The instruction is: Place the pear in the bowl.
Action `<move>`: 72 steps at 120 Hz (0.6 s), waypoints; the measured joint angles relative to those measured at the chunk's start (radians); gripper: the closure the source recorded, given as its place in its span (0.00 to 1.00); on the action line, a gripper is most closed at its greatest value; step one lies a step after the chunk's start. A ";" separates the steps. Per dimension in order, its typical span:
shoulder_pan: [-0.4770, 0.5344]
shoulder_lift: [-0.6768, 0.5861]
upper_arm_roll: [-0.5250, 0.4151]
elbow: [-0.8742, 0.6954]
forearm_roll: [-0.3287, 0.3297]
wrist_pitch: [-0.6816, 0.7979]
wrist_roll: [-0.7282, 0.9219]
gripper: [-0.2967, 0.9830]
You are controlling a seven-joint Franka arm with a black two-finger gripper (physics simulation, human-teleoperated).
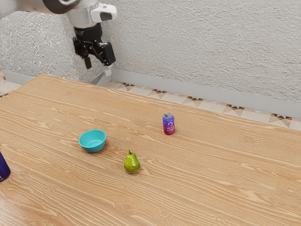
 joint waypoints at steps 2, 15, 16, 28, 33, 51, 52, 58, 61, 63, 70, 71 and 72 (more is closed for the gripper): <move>0.005 -0.002 -0.013 -0.009 0.006 0.008 0.000 0.23; 0.015 0.001 -0.041 -0.031 0.028 0.046 0.005 0.23; 0.016 0.002 -0.041 -0.031 0.028 0.048 0.005 0.23; 0.030 0.010 -0.040 -0.054 0.021 0.075 0.011 0.23; 0.039 0.036 -0.045 -0.068 0.020 0.097 0.011 0.23; -0.002 0.219 -0.092 -0.117 -0.028 0.249 0.012 0.23; -0.005 0.223 -0.093 -0.126 -0.034 0.259 0.011 0.23; -0.014 0.242 -0.096 -0.191 -0.072 0.322 0.008 0.23; -0.015 0.246 -0.099 -0.213 -0.086 0.349 0.003 0.23; -0.017 0.248 -0.102 -0.226 -0.094 0.365 -0.001 0.23; -0.022 0.253 -0.109 -0.259 -0.114 0.412 -0.020 0.23; -0.022 0.253 -0.110 -0.263 -0.117 0.418 -0.024 0.23; -0.023 0.254 -0.111 -0.267 -0.119 0.423 -0.027 0.23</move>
